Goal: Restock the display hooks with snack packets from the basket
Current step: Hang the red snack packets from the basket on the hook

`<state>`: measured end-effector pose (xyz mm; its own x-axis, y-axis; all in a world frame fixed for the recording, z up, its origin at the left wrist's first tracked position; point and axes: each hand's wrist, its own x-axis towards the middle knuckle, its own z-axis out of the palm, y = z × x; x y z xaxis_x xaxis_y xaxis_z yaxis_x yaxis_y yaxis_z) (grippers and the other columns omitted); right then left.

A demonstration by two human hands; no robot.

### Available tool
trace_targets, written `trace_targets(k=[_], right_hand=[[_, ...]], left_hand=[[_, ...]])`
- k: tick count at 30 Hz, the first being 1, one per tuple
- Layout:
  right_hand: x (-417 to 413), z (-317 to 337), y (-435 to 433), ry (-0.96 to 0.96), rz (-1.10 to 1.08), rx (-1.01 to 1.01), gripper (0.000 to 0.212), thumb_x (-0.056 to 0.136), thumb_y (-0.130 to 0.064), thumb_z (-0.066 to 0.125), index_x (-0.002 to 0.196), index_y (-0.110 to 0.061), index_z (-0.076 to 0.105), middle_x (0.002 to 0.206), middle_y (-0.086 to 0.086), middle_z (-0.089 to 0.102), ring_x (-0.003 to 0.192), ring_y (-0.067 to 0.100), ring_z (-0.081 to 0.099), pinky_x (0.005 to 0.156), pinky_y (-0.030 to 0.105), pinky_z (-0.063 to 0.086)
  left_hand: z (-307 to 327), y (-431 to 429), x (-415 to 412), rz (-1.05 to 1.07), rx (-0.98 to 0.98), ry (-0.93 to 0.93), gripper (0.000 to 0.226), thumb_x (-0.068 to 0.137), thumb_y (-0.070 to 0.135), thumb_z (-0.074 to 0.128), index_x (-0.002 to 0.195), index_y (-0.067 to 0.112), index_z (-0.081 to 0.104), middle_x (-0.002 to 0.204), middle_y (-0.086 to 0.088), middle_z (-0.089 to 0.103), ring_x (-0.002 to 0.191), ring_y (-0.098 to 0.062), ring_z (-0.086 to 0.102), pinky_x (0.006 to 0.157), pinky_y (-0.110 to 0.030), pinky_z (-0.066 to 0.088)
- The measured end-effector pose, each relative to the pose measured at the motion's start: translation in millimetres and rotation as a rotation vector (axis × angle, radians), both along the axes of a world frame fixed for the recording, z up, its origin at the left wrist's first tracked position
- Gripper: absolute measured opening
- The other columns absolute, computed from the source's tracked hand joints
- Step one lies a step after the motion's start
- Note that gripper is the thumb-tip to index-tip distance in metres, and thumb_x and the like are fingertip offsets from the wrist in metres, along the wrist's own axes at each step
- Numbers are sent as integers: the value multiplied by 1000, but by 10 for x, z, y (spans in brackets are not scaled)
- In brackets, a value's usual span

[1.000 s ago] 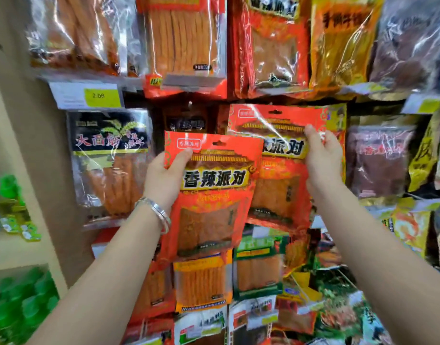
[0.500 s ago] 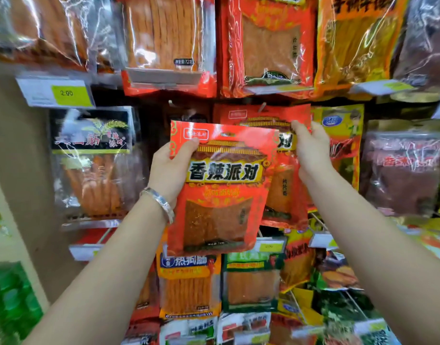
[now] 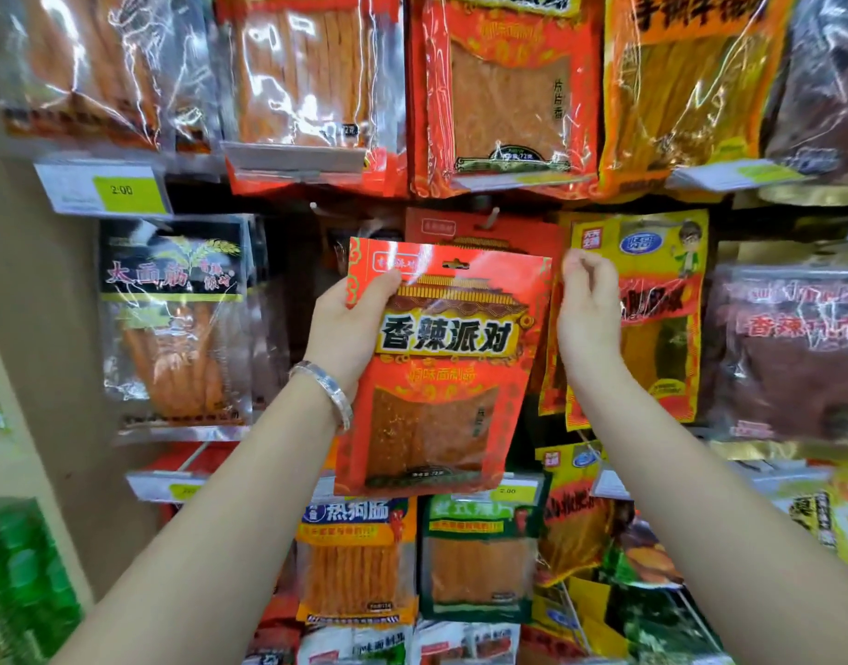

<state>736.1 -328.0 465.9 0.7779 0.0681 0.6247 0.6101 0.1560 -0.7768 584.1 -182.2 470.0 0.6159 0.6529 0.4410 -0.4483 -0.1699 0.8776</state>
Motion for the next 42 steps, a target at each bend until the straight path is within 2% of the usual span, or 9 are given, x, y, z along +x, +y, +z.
trace_targets(k=[4,9,14,18,26,31,34,38,42], right_hand=[[-134,38,-82,87,332,101,29,84,-55,50,80,-27,59,67,-17,64,67,1,60,62,19,46],[-182,107,-198,14,272,96,13,84,-31,69,80,-28,56,90,10,70,85,30,65,86,53,50],[-186,231,-246,-181,101,49,18,87,-26,67,77,-28,52,77,-6,64,73,15,62,73,40,50],[-112,322,-193,-201,-4,55,23,85,-38,64,85,-18,53,87,13,60,82,32,57,77,43,48],[81,505,-46,-180,-121,26,24,88,-35,61,89,-15,47,88,2,52,83,14,50,70,24,37],[132,492,-7,-183,-197,-62,23,89,-33,61,90,-17,45,78,-18,43,72,-2,43,61,-1,32],[145,435,3,-186,-193,-70,24,89,-34,61,91,-16,46,79,-12,46,70,-1,44,62,8,35],[110,301,0,-148,-138,0,31,89,-36,62,107,-15,47,84,-7,53,72,0,55,62,19,39],[24,-69,-92,-347,-356,-49,47,84,-21,67,124,-7,46,114,3,50,99,16,49,87,29,42]], left_hand=[[12,-74,77,-12,5,4,15,83,35,65,72,26,71,78,-3,73,70,-22,71,57,-34,56],[84,-94,165,85,208,-61,13,82,21,69,91,30,64,99,-2,71,91,-15,68,82,-40,56],[197,-76,183,158,484,-174,55,84,11,65,123,43,44,121,16,55,111,3,54,98,-21,44],[263,-106,232,211,717,-146,55,86,20,58,135,36,40,136,25,35,131,3,31,112,-19,24],[326,-191,246,258,794,-83,52,88,17,55,138,26,44,148,10,33,142,-17,19,116,-49,18],[313,-201,272,239,760,-97,55,86,15,56,138,26,43,148,7,33,141,-12,22,116,-45,18],[272,-183,287,244,766,-110,56,86,15,56,138,30,43,147,11,32,138,-4,23,116,-36,19],[96,-113,333,224,773,-108,56,86,18,54,136,39,40,143,18,29,127,23,16,102,0,15],[-308,50,412,208,774,-20,56,85,17,56,131,45,39,143,14,32,126,25,16,102,2,13]])
